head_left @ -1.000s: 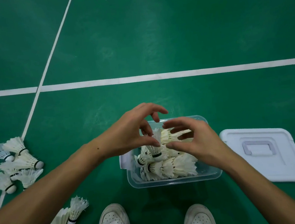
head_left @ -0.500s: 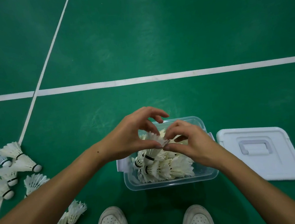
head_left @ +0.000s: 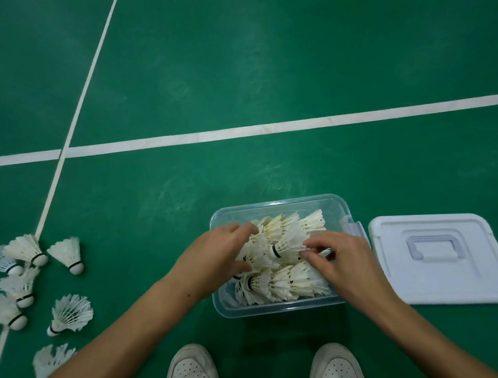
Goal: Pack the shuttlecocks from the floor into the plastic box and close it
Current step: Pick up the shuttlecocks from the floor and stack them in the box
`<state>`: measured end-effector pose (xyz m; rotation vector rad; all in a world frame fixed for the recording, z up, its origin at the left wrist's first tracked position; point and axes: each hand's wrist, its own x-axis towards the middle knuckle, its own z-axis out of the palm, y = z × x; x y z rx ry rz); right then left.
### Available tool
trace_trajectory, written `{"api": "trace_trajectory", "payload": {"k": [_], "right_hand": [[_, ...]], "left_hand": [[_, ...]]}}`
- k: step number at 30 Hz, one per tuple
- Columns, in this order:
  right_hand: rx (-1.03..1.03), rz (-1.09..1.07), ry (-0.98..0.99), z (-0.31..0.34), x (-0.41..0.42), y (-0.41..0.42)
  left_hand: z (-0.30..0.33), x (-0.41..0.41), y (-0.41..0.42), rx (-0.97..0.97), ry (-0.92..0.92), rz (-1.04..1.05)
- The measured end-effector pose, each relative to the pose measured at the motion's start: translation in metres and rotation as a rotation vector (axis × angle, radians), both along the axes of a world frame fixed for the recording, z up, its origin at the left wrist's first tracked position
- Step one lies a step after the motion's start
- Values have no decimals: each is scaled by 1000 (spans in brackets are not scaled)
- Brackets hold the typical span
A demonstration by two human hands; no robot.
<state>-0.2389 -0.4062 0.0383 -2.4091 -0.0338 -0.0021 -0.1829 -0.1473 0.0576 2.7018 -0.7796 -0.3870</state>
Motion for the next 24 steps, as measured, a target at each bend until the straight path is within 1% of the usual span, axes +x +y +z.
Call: {"api": "trace_trajectory", "payload": {"k": [2, 5, 8, 13, 17, 20, 24], "right_hand": [[-68, 21, 32, -1, 0, 4], [-123, 94, 120, -4, 3, 8], [-51, 149, 221, -11, 10, 13], [-23, 154, 356, -13, 21, 15], [129, 192, 439, 5, 18, 2], [131, 146, 375, 24, 19, -7], [92, 99, 212, 52, 31, 1]], "left_hand": [[-8, -1, -8, 28, -2, -5], [-16, -1, -16, 0, 21, 29], [-21, -1, -19, -33, 45, 56], [-20, 1, -21, -81, 58, 73], [-12, -3, -12, -165, 73, 108], [3, -5, 0, -318, 98, 177], [34, -1, 22, -519, 44, 298]]}}
